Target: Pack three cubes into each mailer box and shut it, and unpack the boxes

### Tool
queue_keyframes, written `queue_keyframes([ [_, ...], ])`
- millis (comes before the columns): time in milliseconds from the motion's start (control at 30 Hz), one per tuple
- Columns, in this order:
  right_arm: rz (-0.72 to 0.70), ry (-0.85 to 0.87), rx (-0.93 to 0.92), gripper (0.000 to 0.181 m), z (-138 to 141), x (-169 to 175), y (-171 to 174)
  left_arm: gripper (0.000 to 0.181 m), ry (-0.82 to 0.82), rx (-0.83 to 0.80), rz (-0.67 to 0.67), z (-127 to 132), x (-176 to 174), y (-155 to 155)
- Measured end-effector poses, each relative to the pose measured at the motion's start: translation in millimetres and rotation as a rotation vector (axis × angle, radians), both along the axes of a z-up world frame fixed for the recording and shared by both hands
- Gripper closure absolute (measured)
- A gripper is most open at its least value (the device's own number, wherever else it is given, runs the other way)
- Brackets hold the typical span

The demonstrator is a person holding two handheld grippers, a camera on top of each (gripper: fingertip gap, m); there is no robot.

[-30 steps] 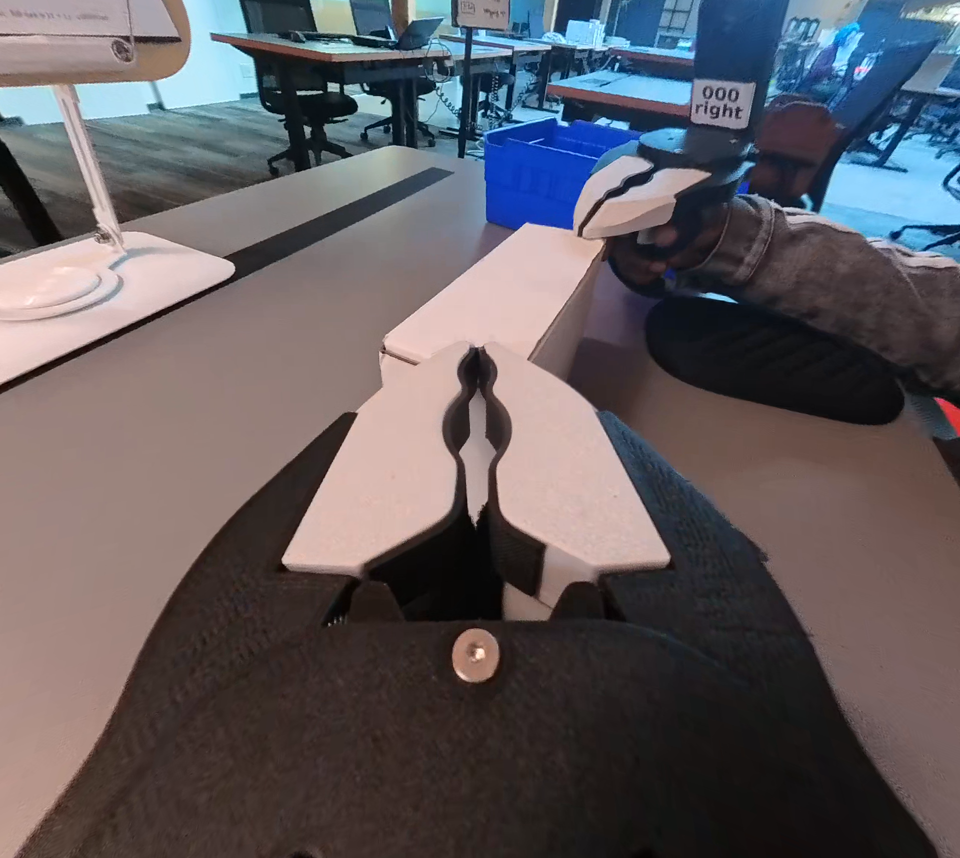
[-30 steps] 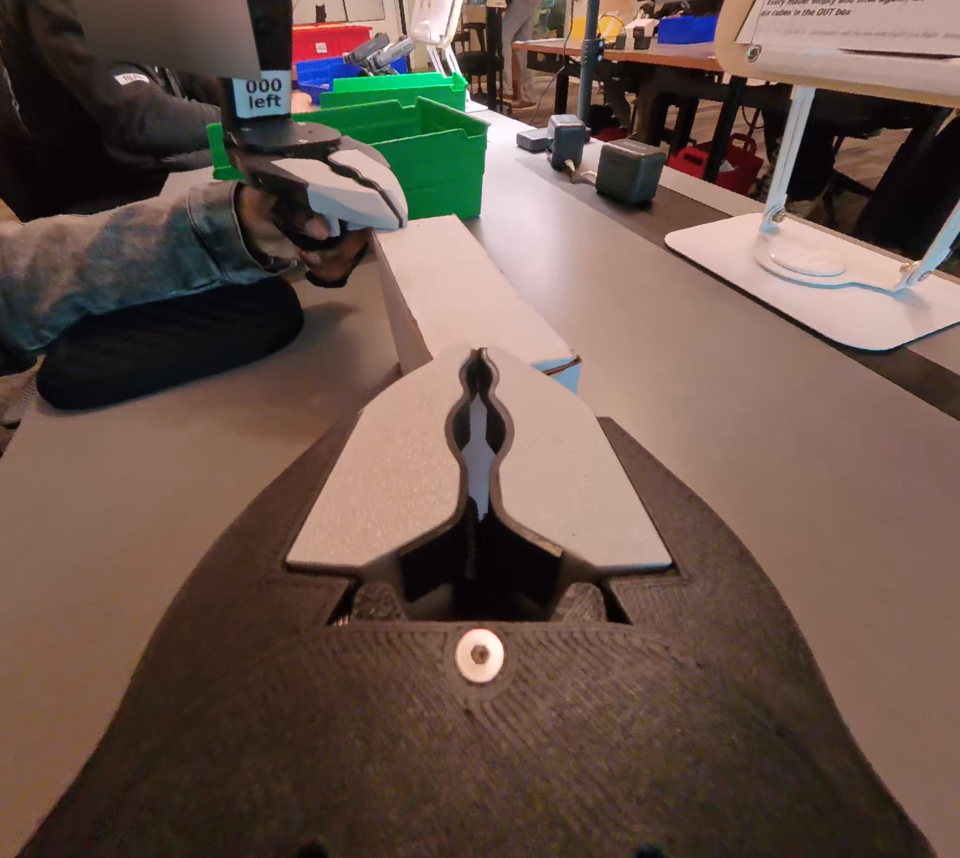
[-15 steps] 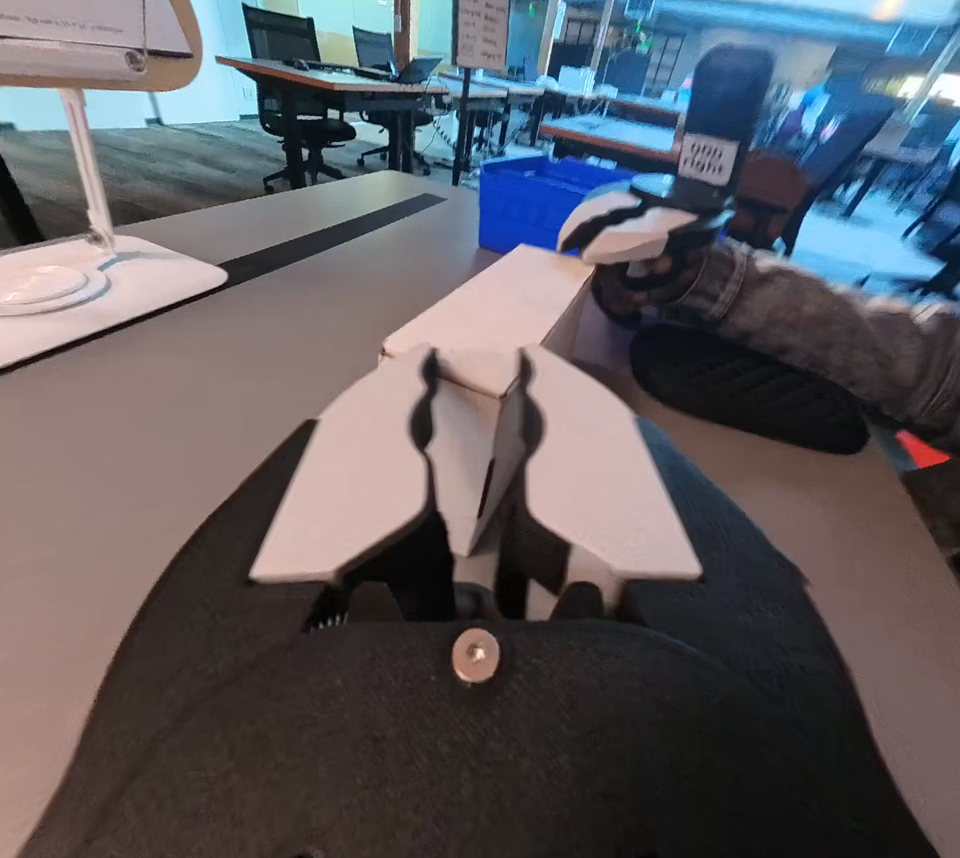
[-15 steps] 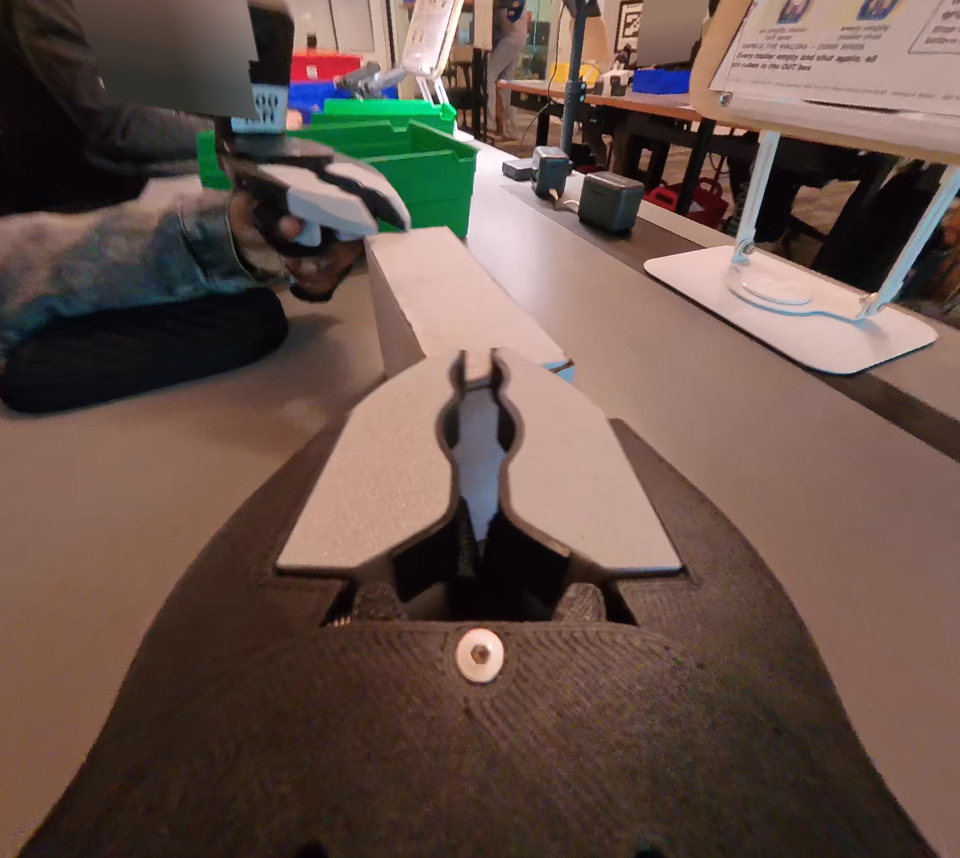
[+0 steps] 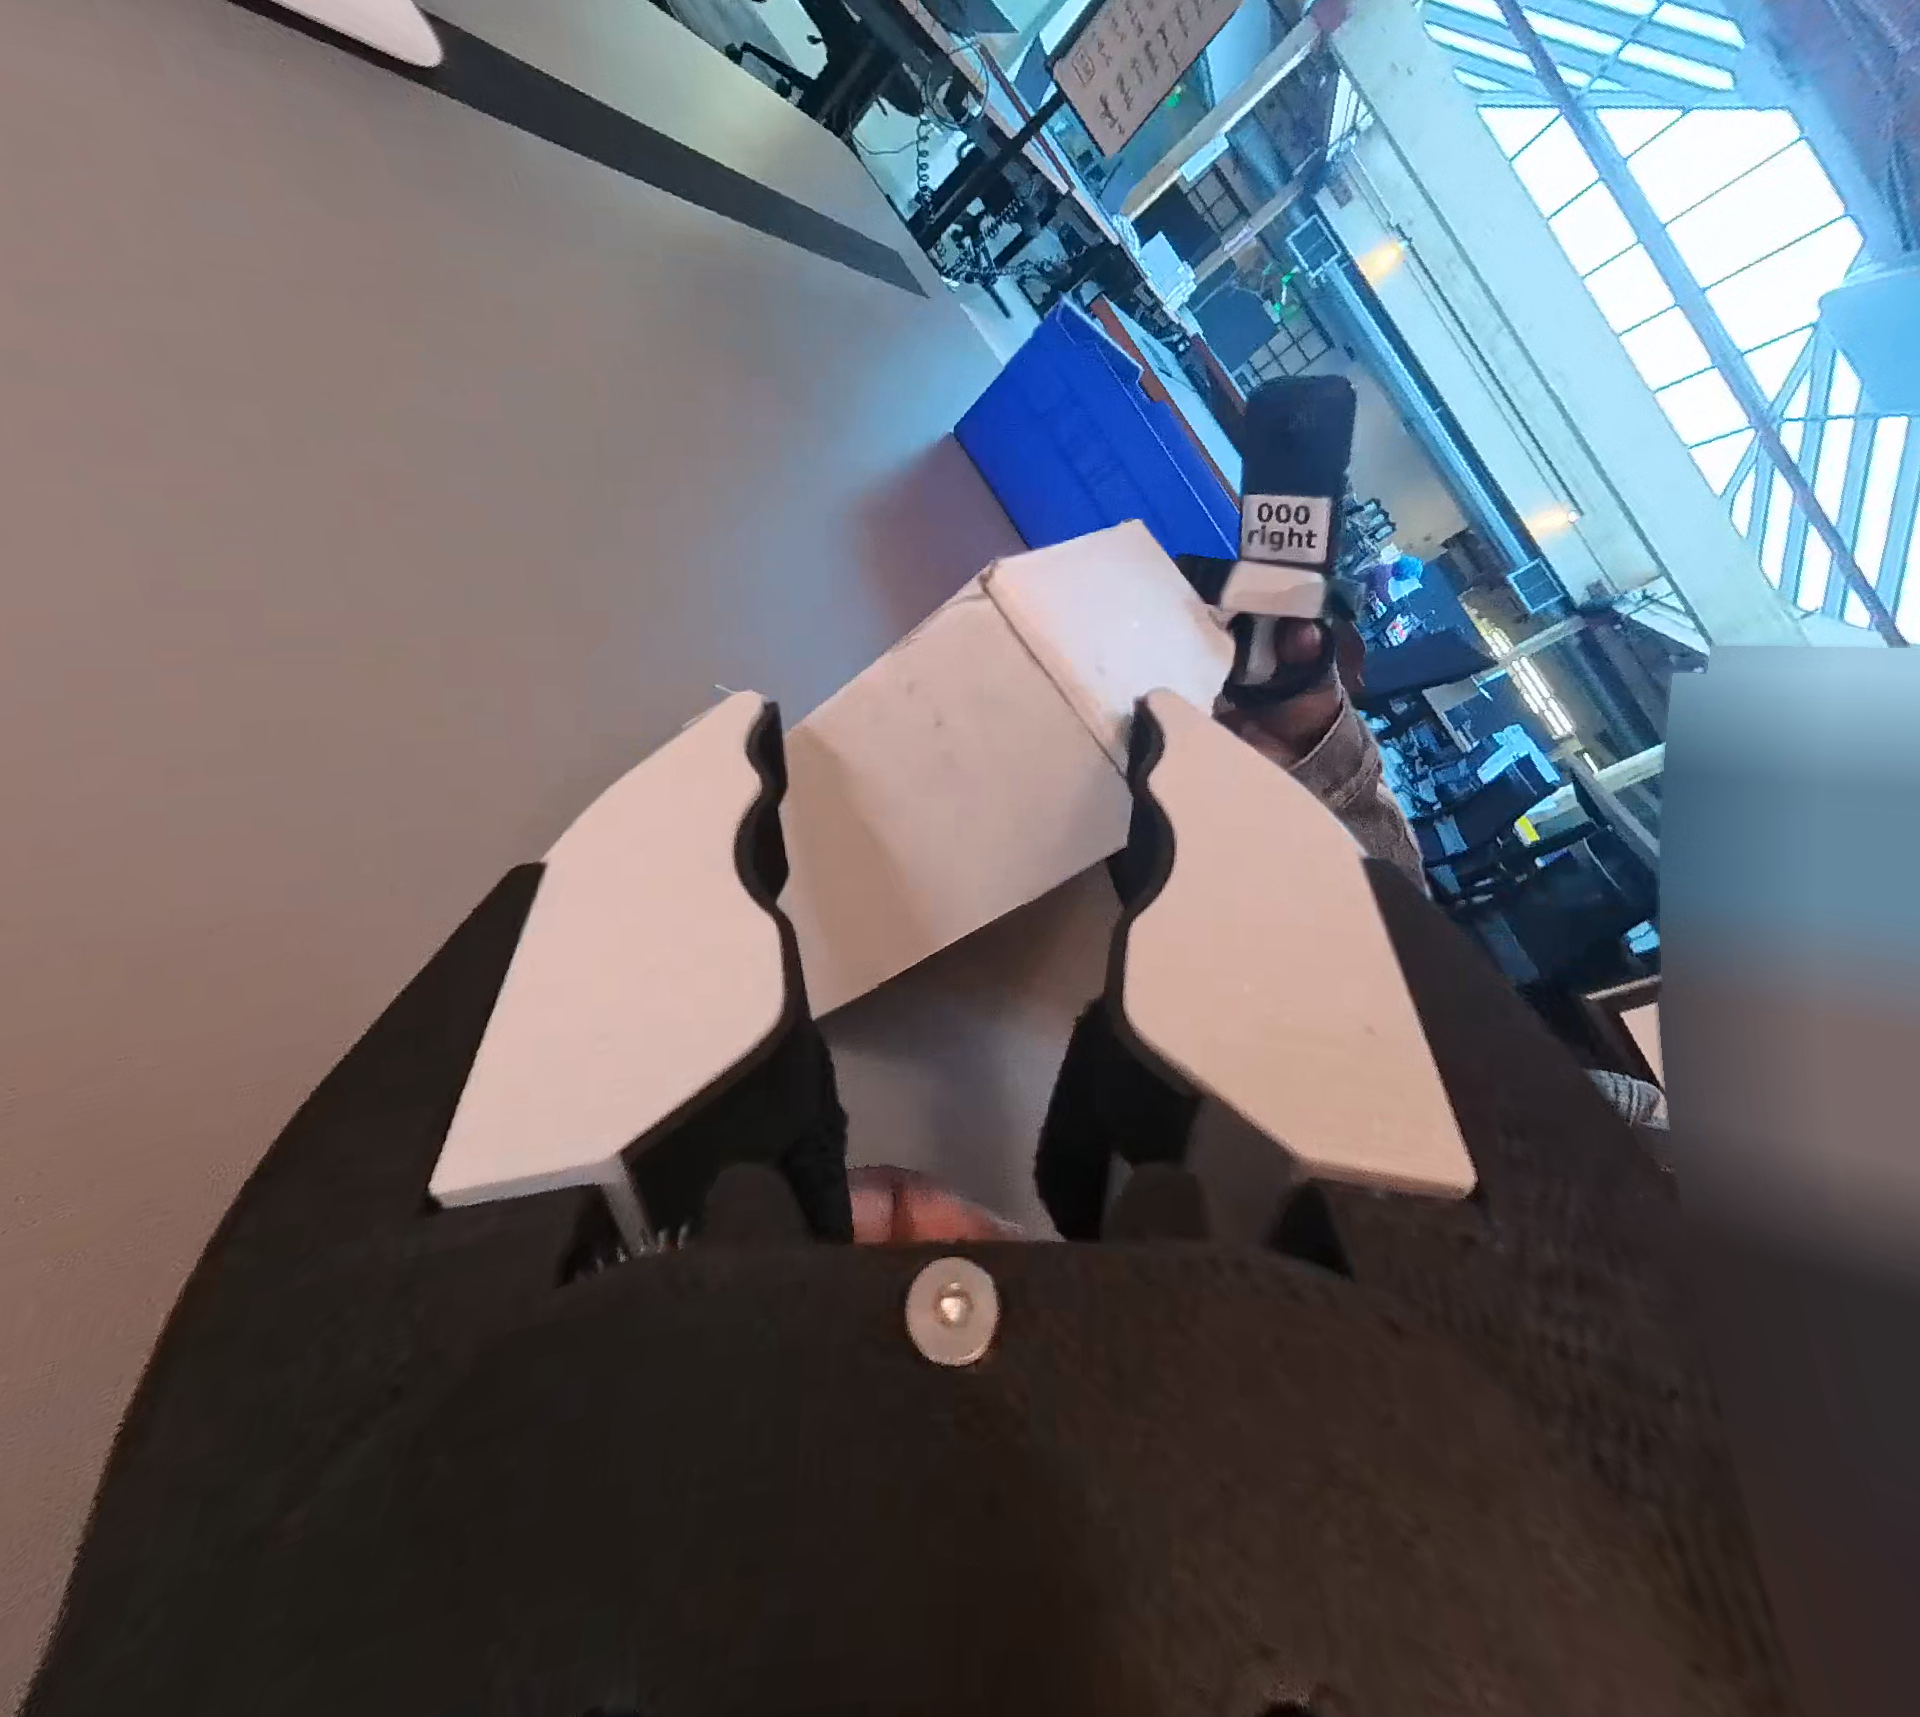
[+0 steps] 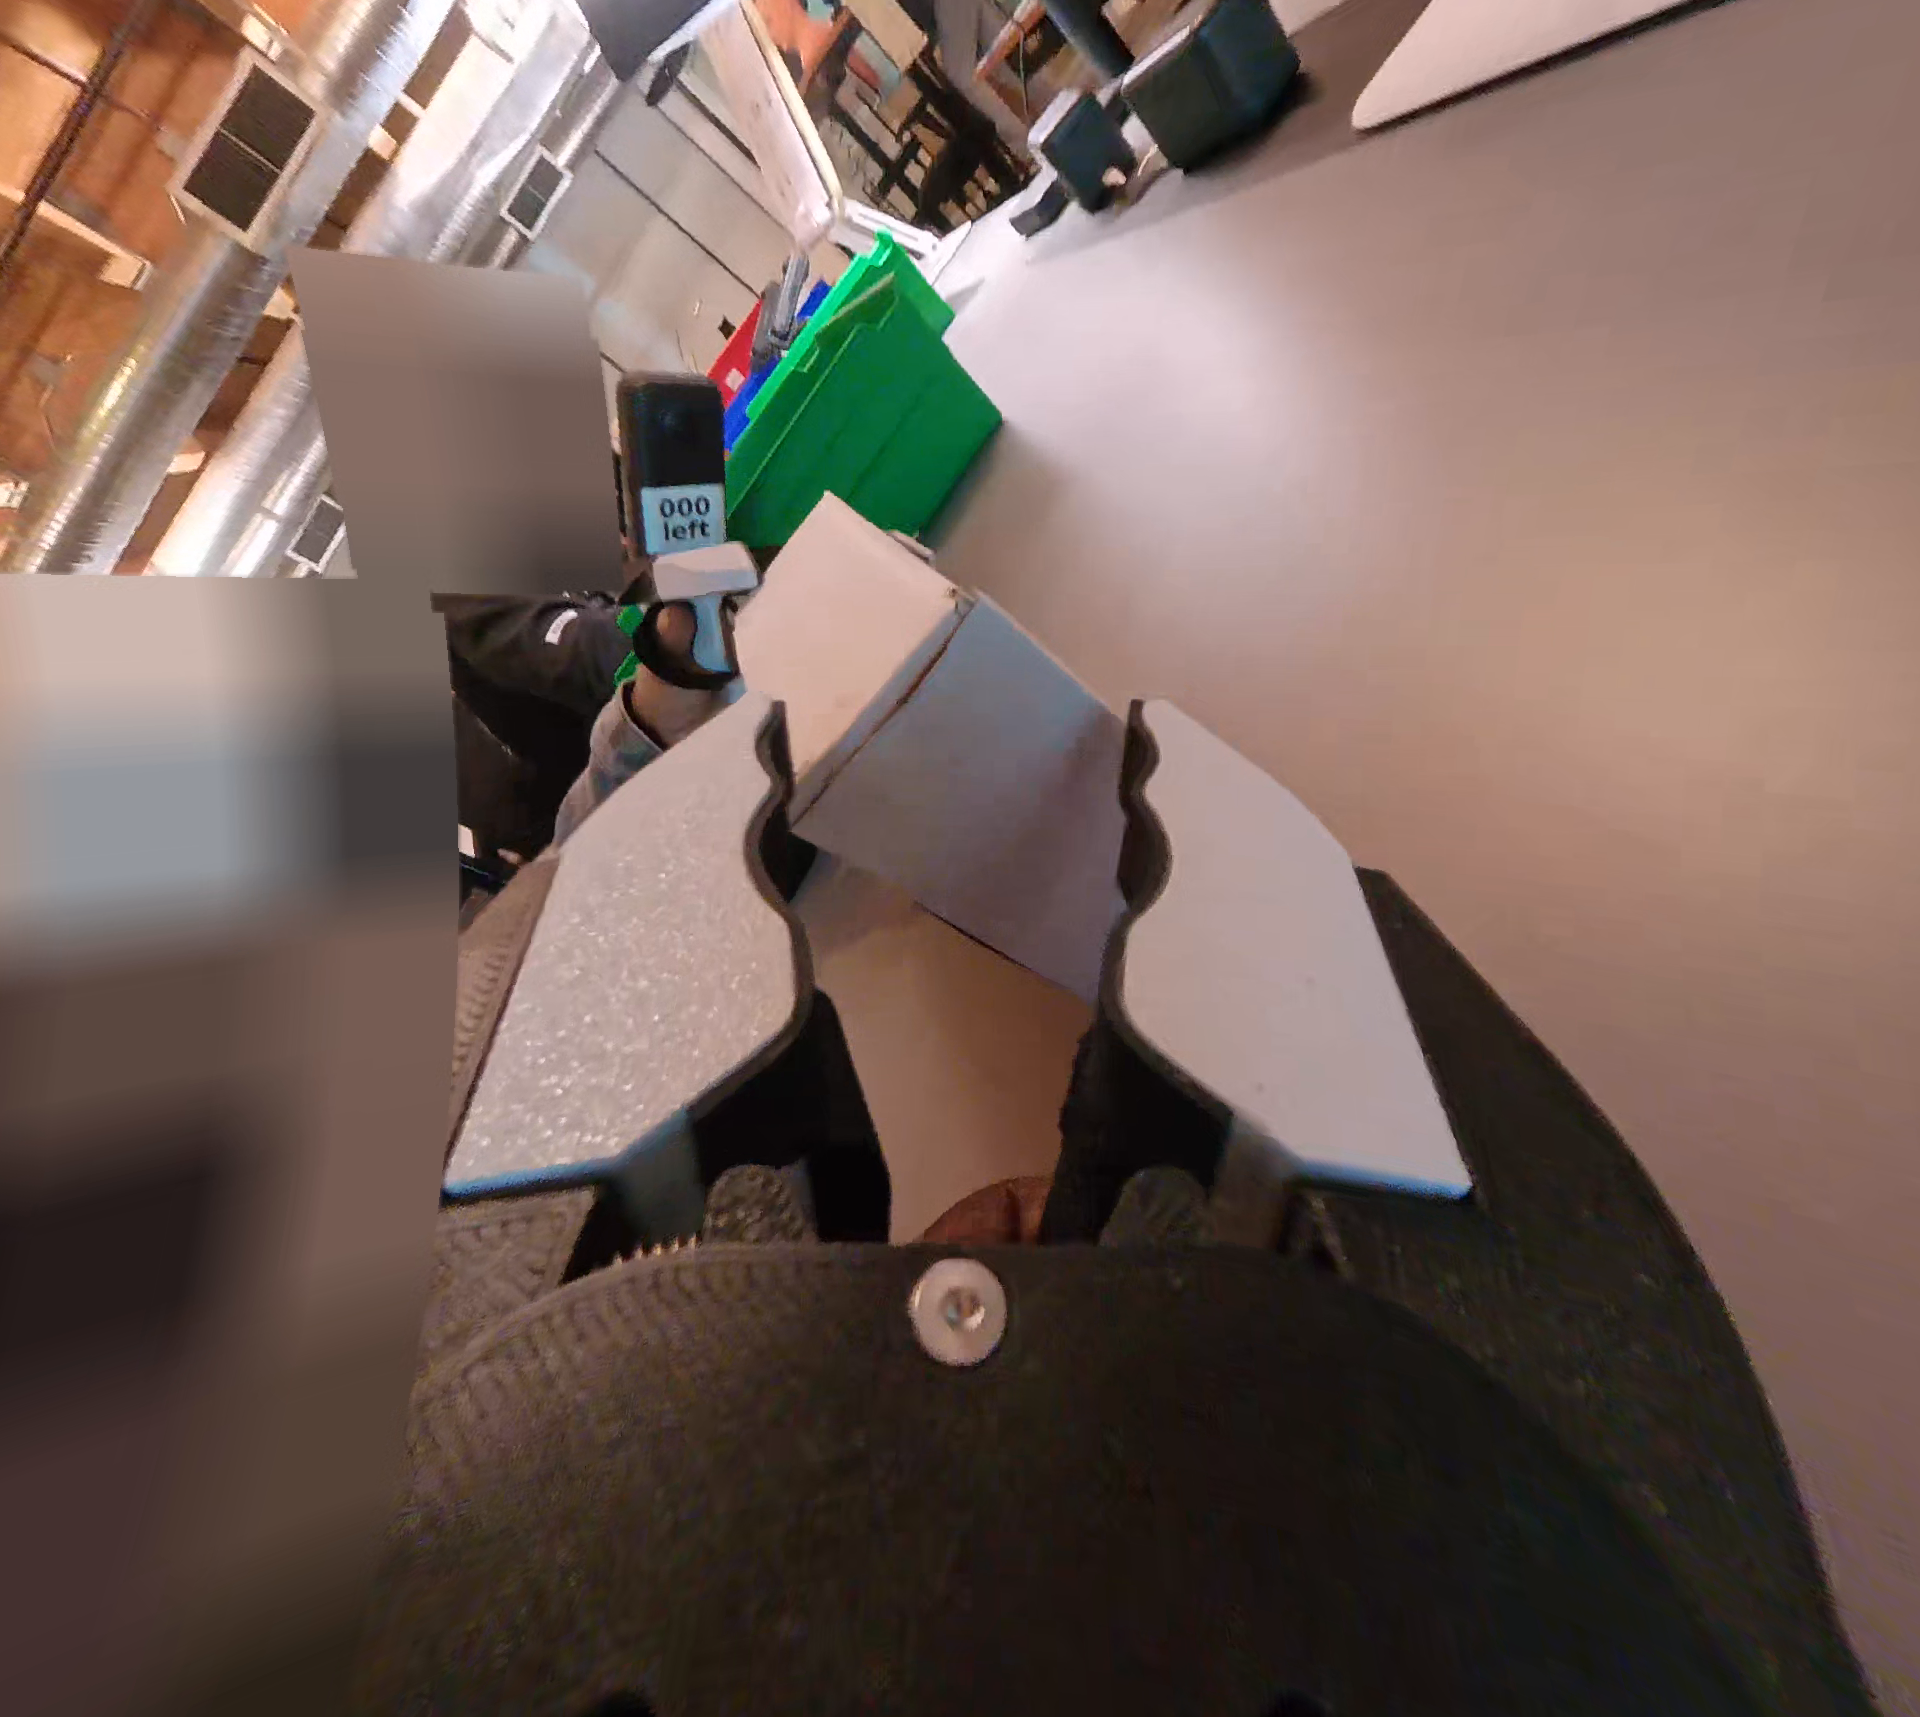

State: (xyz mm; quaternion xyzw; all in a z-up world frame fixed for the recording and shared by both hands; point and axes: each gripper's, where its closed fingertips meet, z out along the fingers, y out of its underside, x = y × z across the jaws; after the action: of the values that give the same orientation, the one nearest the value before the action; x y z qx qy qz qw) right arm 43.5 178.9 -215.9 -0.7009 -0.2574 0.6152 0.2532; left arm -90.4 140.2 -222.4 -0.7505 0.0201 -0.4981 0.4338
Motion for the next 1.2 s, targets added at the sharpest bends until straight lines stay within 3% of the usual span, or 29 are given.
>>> queue_keyframes([
  [67, 0.018, -0.020, 0.025, 0.128, -1.5, -2.7, -4.1, 0.129, -0.006, 0.016, -0.021, 4.4, 4.0, -3.5],
  [233, 0.003, -0.033, 0.255, 0.133, 7.8, -3.0, -6.4, 0.134, 0.104, 0.148, -0.012, 10.8, 4.9, -4.2],
  [367, -0.044, -0.164, 0.695, 0.136, 8.0, -2.9, -6.1, 0.142, 0.453, 0.374, -0.002, 5.8, 8.8, -5.7],
  [433, -0.032, -0.297, 0.893, 0.139, -5.7, -1.6, -4.4, 0.145, 0.667, 0.438, -0.007, -10.4, 9.0, -4.7],
  [500, 0.005, -0.401, 0.979, 0.147, -22.1, 0.0, -4.0, 0.147, 0.820, 0.421, -0.024, -30.4, 6.5, -2.9],
  [600, 0.043, -0.436, 0.956, 0.150, -32.9, 1.2, -4.3, 0.151, 0.838, 0.377, -0.068, -43.3, 6.3, -4.3],
  [867, 0.107, -0.495, 0.936, 0.151, -45.6, 4.9, -9.1, 0.152, 0.858, 0.396, -0.134, -43.0, 8.8, -12.3],
  [1067, 0.245, -0.447, 0.827, 0.152, -44.0, 16.3, -29.6, 0.157, 0.735, 0.351, -0.395, -40.7, 20.5, -49.1],
  [1167, 0.310, -0.447, 0.814, 0.152, -43.2, 19.6, -39.0, 0.156, 0.748, 0.359, -0.434, -40.7, 20.0, -54.2],
  [1200, 0.327, -0.442, 0.817, 0.145, -41.5, 19.8, -41.6, 0.146, 0.754, 0.381, -0.410, -38.8, 19.4, -50.6],
])
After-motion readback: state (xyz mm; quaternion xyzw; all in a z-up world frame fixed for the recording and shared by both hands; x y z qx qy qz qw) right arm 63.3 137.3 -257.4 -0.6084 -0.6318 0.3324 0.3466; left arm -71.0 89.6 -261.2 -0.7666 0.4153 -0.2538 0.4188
